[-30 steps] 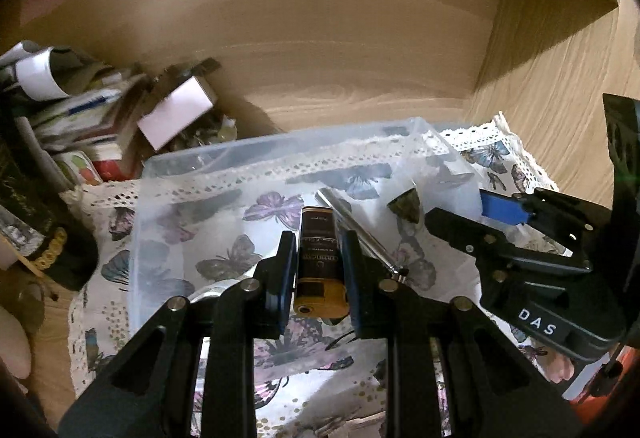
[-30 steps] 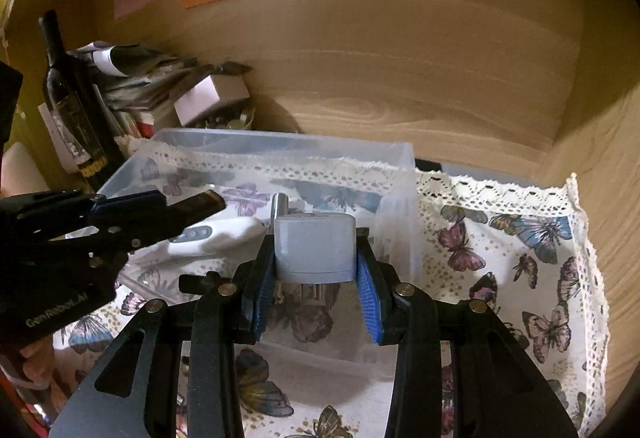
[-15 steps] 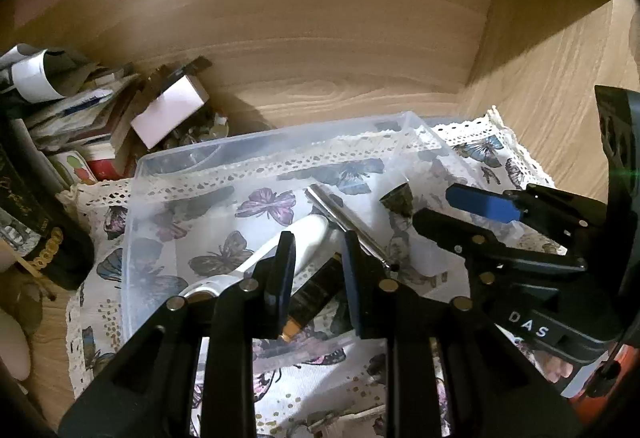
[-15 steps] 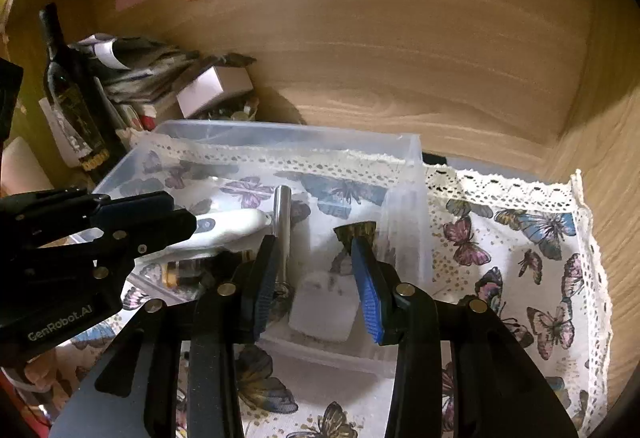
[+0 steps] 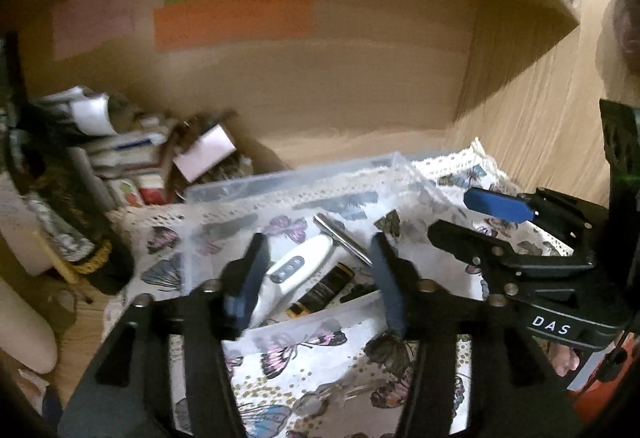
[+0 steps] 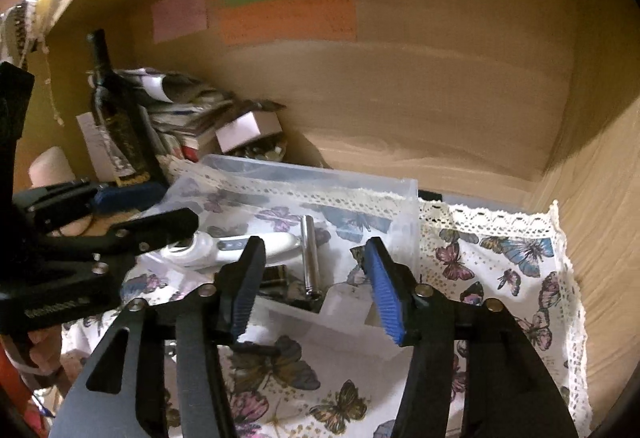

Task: Organize rigid objects
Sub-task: 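Place the cylinder into the box while the right tool drops the plug adapter in, then reach to the silver keys and grasp them with the left tool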

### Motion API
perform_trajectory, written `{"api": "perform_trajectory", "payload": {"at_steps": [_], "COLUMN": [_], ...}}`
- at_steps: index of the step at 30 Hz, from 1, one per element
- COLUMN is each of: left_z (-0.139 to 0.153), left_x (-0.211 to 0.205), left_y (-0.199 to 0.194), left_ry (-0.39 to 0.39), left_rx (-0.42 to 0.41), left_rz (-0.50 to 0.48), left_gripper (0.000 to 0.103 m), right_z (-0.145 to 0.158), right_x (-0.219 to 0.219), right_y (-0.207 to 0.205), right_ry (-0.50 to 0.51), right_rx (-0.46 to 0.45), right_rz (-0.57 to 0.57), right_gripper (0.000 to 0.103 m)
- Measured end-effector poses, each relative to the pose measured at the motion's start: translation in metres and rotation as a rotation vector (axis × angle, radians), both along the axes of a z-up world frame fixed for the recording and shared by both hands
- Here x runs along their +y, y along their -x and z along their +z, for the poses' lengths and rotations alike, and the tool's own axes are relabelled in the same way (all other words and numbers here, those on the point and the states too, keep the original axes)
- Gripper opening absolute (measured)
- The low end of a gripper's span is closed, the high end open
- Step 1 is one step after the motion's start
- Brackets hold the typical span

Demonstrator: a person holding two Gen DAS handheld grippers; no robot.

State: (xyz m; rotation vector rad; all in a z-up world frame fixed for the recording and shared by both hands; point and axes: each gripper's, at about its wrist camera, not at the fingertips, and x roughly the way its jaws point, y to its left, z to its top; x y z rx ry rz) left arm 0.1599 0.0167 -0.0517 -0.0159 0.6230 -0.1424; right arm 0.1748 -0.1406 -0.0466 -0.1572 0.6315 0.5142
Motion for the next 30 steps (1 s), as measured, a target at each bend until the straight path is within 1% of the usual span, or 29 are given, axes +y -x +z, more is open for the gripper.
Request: {"api": "perform_trajectory", "payload": {"at_steps": [4, 7, 11, 14, 19, 23, 25, 28, 30], "left_z": [0.01, 0.011, 0.001, -0.013, -0.038, -0.054, -0.061, -0.071, -0.076], "left_x": [0.012, 0.021, 0.03, 0.037, 0.048, 0.056, 0.057, 0.056, 0.052], "left_y": [0.02, 0.029, 0.038, 0.042, 0.044, 0.045, 0.045, 0.047, 0.048], "left_ry": [0.011, 0.015, 0.004, -0.002, -0.015, 0.002, 0.015, 0.032, 0.029], "left_rx": [-0.033, -0.036, -0.007, 0.032, 0.106, 0.169, 0.195, 0.236, 0.258], "left_rz": [0.022, 0.041, 0.06, 0.072, 0.086, 0.082, 0.076, 0.061, 0.047], "left_gripper": [0.067, 0.073, 0.074, 0.074, 0.074, 0.074, 0.074, 0.079, 0.083], "right_z": [0.004, 0.003, -0.004, -0.015, -0.047, -0.072, -0.078, -0.084, -0.087], "right_x": [0.0, 0.003, 0.008, 0.012, 0.019, 0.026, 0.028, 0.033, 0.036], "right_y": [0.015, 0.025, 0.034, 0.037, 0.036, 0.03, 0.026, 0.019, 0.014], "right_ry": [-0.001, 0.007, 0.026, 0.038, 0.06, 0.105, 0.114, 0.113, 0.115], "right_rx": [-0.019, -0.027, -0.02, 0.009, 0.114, 0.191, 0.215, 0.247, 0.267], "right_rz": [0.015, 0.028, 0.042, 0.053, 0.076, 0.064, 0.061, 0.063, 0.068], "right_gripper": [0.055, 0.059, 0.061, 0.061, 0.061, 0.061, 0.061, 0.061, 0.061]}}
